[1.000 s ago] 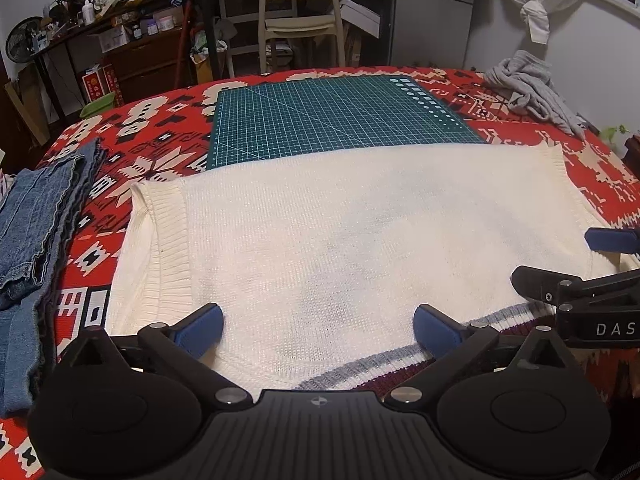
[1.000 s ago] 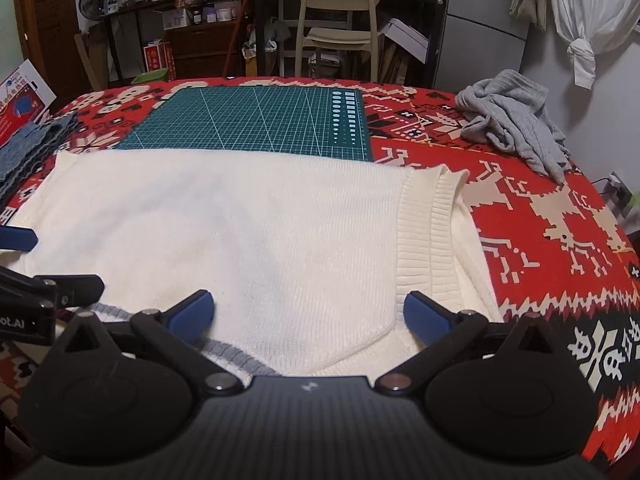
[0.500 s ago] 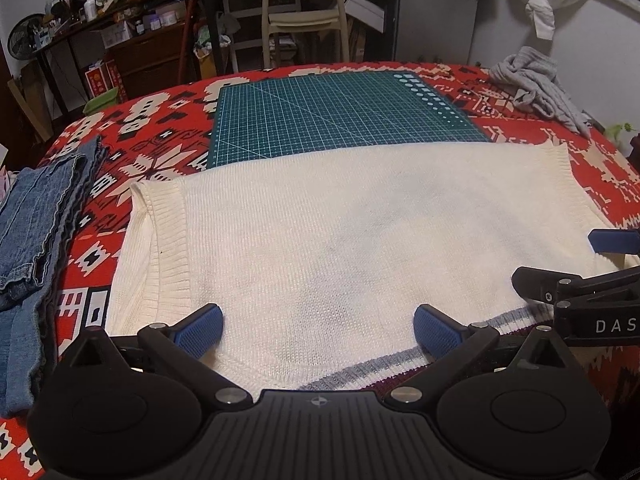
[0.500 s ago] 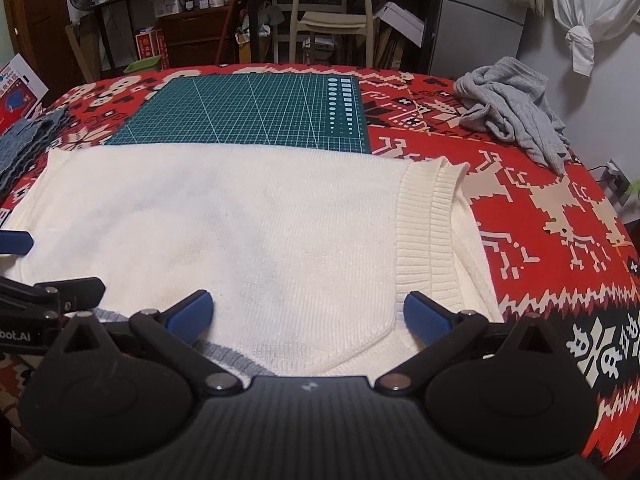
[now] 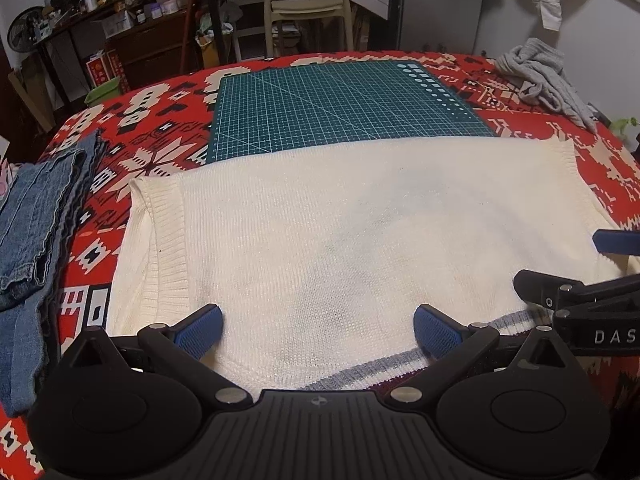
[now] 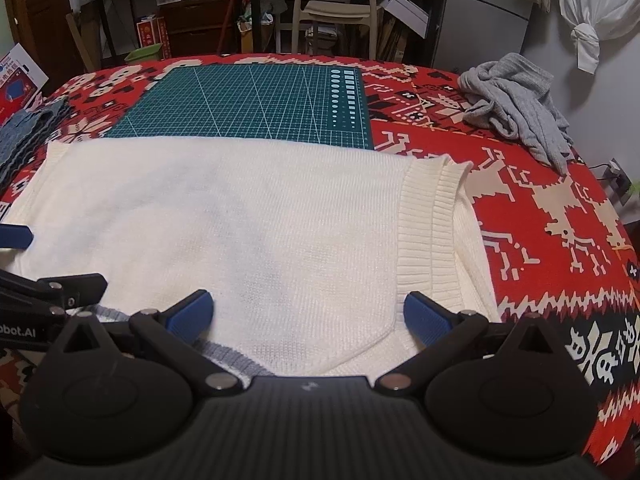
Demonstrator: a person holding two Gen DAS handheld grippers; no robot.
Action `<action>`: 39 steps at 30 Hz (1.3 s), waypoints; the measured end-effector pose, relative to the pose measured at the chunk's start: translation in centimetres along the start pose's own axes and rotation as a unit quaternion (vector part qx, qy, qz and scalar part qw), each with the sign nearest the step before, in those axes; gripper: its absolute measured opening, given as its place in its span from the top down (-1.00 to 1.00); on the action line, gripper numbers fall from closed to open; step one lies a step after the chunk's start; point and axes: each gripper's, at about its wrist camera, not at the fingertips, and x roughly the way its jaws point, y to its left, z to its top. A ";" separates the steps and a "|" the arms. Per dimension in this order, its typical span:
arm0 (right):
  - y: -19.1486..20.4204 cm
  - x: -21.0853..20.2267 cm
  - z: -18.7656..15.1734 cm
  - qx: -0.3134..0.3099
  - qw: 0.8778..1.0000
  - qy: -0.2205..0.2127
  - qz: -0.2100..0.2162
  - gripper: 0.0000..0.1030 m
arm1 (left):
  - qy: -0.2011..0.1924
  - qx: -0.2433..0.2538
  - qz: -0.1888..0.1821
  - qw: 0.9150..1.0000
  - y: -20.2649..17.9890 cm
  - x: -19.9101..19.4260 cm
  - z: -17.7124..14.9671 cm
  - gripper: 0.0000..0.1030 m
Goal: Fold clothes
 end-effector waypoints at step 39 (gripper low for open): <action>-13.2 0.5 5.5 0.136 0.989 -0.049 0.020 0.25 | -0.064 -0.153 0.001 0.986 16.8 -1.0 3.9 -0.34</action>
